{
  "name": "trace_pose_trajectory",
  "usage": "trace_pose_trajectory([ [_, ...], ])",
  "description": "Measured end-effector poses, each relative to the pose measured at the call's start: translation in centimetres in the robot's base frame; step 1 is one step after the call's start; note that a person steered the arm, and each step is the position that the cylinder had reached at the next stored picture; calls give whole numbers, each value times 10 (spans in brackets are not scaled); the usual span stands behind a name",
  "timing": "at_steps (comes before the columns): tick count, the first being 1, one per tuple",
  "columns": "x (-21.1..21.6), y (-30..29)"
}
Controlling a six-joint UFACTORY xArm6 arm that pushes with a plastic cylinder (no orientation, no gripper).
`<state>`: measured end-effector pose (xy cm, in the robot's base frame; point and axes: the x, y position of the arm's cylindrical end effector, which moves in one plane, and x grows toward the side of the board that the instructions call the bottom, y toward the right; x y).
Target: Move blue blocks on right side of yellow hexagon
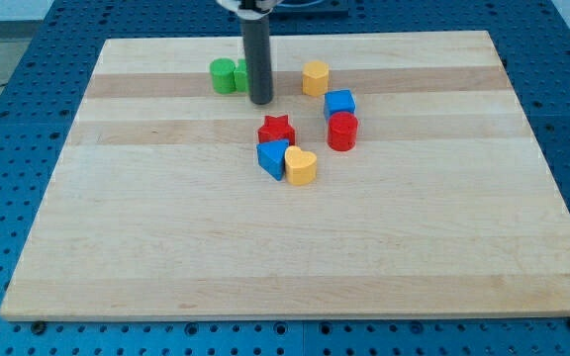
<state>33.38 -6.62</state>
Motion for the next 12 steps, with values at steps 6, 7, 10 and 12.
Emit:
trace_pose_trajectory([
  [6, 111, 67],
  [7, 93, 68],
  [10, 61, 131],
  [12, 66, 72],
])
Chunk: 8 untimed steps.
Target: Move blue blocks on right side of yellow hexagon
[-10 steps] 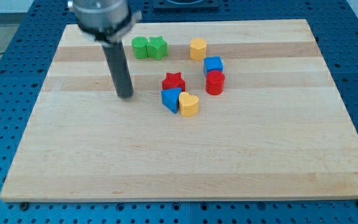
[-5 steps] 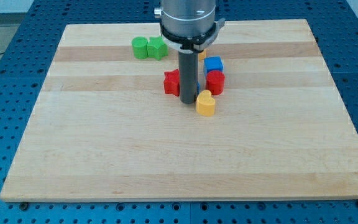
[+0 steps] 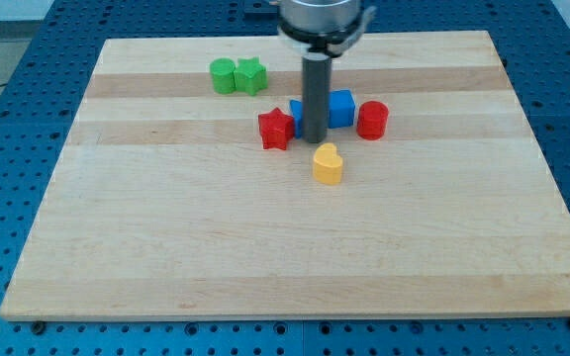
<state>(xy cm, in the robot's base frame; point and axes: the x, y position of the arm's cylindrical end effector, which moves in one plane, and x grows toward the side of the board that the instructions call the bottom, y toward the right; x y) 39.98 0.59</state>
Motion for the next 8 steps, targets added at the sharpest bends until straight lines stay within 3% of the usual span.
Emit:
trace_pose_trajectory([
  [3, -2, -42],
  [6, -24, -21],
  [8, -24, 23],
])
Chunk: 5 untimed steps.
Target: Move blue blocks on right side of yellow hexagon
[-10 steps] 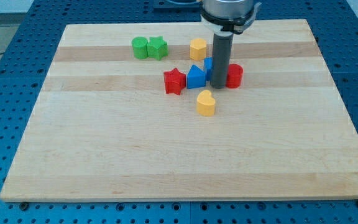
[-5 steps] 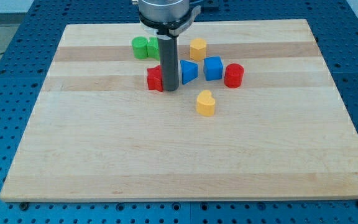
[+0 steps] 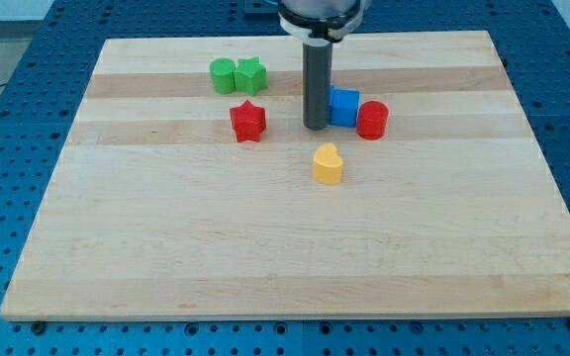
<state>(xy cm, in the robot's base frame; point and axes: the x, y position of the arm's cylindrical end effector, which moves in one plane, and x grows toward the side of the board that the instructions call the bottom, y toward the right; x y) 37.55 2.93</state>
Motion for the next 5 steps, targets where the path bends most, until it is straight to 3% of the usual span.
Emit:
trace_pose_trajectory([
  [3, -16, 59],
  [4, -22, 64],
  [5, -7, 25],
])
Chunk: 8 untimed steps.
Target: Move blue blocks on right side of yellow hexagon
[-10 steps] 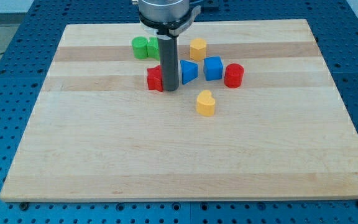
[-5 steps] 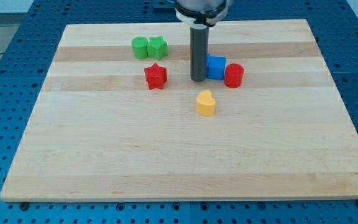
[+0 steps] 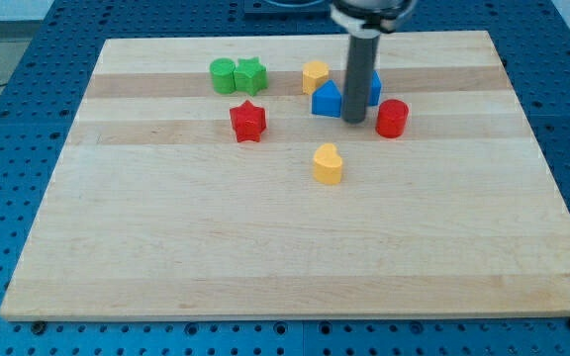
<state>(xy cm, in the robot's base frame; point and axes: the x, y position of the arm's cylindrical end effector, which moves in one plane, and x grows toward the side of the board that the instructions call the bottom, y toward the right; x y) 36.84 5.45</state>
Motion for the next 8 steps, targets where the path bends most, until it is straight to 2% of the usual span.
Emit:
trace_pose_trajectory([
  [1, -3, -47],
  [2, -14, -46],
  [5, -38, 41],
  [7, -32, 43],
  [8, -23, 17],
])
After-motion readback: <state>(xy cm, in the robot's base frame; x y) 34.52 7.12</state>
